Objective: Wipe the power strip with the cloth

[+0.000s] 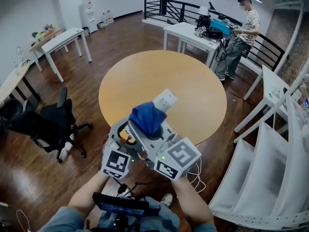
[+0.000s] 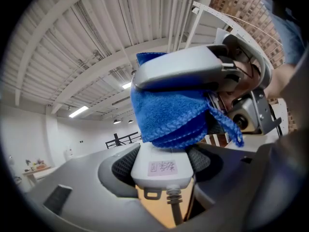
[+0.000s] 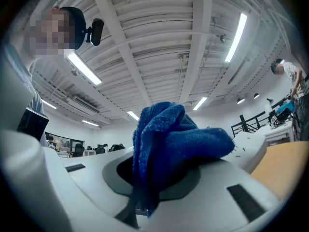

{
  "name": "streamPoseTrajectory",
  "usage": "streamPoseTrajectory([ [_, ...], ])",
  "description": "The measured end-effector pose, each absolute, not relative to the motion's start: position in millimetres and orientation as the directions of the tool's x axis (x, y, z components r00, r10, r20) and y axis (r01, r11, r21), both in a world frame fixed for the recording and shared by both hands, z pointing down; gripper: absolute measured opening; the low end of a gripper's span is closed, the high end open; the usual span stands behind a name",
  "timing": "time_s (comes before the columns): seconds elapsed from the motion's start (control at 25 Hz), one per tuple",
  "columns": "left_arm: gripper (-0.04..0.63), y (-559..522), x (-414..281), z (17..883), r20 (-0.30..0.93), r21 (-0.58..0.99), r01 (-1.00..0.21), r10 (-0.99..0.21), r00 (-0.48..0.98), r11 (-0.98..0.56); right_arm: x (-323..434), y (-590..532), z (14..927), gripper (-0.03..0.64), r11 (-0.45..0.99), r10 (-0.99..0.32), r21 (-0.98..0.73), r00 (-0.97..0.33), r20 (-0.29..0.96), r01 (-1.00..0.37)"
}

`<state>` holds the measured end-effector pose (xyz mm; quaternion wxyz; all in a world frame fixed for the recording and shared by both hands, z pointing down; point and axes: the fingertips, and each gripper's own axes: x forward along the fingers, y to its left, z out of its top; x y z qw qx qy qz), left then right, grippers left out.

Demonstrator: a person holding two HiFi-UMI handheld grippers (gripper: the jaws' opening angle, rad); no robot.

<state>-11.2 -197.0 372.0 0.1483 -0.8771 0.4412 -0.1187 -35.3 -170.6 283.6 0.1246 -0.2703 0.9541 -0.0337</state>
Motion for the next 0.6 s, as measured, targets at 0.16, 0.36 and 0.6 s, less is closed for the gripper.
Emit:
streamPoseTrajectory([
  [0.16, 0.291, -198.6, -11.5, 370.9, 0.071, -0.385, -0.729, -0.805, 0.589, -0.567, -40.2, -167.4, 287.0, 0.064, 0.858, -0.514, -0.138, -0.828, -0.222, -0.496],
  [0.36, 0.29, -198.7, -12.5, 369.3, 0.075, -0.307, -0.755, -0.805, 0.588, -0.58, -28.5, -165.5, 278.4, 0.064, 0.85, -0.526, -0.138, -0.811, -0.257, -0.508],
  [0.6, 0.29, -205.5, -31.0, 363.9, 0.057, -0.154, -0.792, -0.806, 0.59, -0.591, 6.7, -167.8, 270.6, 0.064, 0.807, -0.585, -0.137, -0.748, -0.311, -0.574],
])
